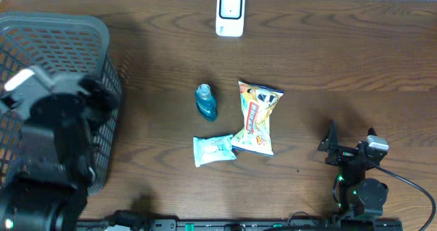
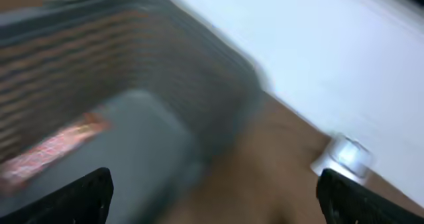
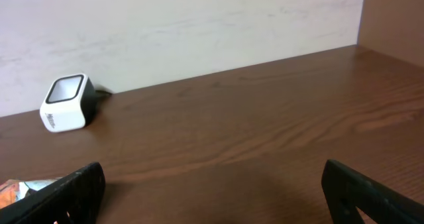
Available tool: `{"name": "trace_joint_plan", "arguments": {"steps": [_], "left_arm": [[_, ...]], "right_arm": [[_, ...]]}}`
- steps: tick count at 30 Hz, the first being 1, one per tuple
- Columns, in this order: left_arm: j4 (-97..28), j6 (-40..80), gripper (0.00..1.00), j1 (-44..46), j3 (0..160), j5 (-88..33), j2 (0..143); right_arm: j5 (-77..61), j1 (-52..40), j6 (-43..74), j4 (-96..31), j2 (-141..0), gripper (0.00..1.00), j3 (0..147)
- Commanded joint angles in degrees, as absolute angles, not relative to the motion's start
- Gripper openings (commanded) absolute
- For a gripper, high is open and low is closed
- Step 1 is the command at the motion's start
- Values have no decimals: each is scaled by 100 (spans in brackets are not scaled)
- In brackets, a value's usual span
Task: Scan the item barcode
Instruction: 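Move the left gripper back into the grey basket toward the orange box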
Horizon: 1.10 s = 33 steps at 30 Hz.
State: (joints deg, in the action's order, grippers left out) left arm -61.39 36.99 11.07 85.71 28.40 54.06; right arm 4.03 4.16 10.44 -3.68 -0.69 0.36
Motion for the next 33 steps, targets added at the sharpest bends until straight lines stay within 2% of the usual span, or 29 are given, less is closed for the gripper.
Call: {"name": "trace_joint_plan", "arguments": {"steps": [1, 3, 6, 12, 17, 21, 33], "left_arm": [[-6549, 4123, 98, -16, 8621, 2877, 5975], [-6692, 4123, 99, -591, 8621, 2482, 6294], [-6901, 4125, 94, -1500, 8621, 1638, 6982], [-7352, 4392, 94, -2510, 8613, 755, 8219], [-7557, 4488, 93, -2871, 8425, 746, 9004], [-7489, 4491, 84, -2926, 8055, 749, 9306], [-6101, 4530, 84, -3400, 6123, 749, 9321]], "right_arm": [[392, 408, 1002, -395, -38, 99, 32], [392, 408, 1002, -395, -38, 99, 32], [392, 408, 1002, -395, -38, 99, 32], [392, 408, 1002, -395, -38, 99, 32], [392, 408, 1002, -395, -38, 99, 32], [392, 408, 1002, -395, -38, 99, 32], [392, 408, 1004, -395, -38, 99, 32]]}}
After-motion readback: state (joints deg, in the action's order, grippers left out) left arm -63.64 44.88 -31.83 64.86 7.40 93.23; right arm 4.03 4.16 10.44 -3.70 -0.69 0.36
